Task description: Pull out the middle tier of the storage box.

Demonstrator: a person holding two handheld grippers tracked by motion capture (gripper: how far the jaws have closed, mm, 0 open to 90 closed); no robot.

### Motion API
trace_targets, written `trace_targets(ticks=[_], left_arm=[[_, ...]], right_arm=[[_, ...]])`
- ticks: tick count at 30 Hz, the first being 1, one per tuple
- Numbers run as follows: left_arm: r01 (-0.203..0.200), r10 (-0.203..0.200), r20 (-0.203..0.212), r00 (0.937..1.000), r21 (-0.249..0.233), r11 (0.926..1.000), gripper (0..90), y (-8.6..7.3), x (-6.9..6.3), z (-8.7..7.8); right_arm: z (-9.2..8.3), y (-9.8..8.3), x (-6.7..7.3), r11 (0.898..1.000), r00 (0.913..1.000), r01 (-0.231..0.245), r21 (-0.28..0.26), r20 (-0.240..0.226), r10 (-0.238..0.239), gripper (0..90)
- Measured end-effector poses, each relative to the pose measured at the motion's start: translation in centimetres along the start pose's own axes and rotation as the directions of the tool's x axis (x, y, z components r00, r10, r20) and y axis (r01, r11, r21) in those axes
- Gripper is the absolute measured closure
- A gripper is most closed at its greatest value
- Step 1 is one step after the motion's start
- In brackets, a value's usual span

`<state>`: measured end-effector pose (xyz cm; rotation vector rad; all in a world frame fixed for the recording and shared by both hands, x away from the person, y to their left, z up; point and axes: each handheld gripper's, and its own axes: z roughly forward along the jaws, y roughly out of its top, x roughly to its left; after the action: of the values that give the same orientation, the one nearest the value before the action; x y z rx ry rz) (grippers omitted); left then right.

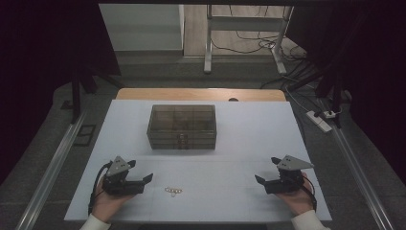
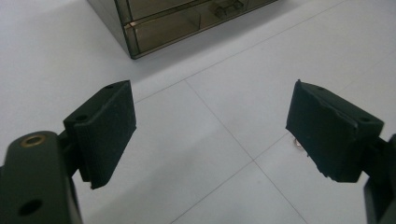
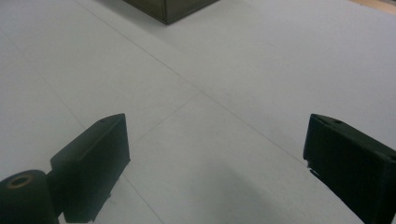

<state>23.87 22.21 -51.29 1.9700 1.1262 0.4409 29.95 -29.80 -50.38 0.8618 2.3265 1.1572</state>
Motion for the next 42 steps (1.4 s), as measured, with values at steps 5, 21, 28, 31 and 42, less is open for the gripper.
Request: trace_targets(ticks=[5, 21, 28, 31, 42], left_arm=[[-0.005, 0.005, -0.012, 0.9999, 0.017, 0.9998, 15.6, 0.2, 0.0, 0.5], [-0.083, 0.083, -0.023, 0.9963, 0.006, 0.9965, 15.3, 0.5, -1.2, 0.4], [-0.084, 0.084, -0.033, 0.9959, -0.001, 0.9965, 15.5, 0.4, -0.6, 0.5], [-0.089, 0.088, -0.032, 0.9956, -0.01, 0.996, 15.5, 0.4, -0.5, 0.4], [-0.179, 0.179, -0.062, 0.982, -0.005, 0.9838, 16.2, 0.4, -1.5, 0.6]], right_arm=[[0.0, -0.1, 0.1, 1.0, 0.9999, -0.001, -0.004, -0.012, 0.001, 7.0], [-0.4, -0.2, 0.3, 0.999, 0.9991, -0.04, -0.017, -0.016, 0.04, 6.9], [-0.2, -0.3, 0.1, 0.999, 0.9988, -0.047, 0.002, -0.008, 0.047, 6.9], [-0.2, -0.4, 0.2, 0.999, 0.9989, -0.045, -0.008, -0.009, 0.045, 6.9], [-0.3, -0.3, 0.3, 0.999, 0.9992, -0.037, -0.015, -0.017, 0.036, 6.9]])
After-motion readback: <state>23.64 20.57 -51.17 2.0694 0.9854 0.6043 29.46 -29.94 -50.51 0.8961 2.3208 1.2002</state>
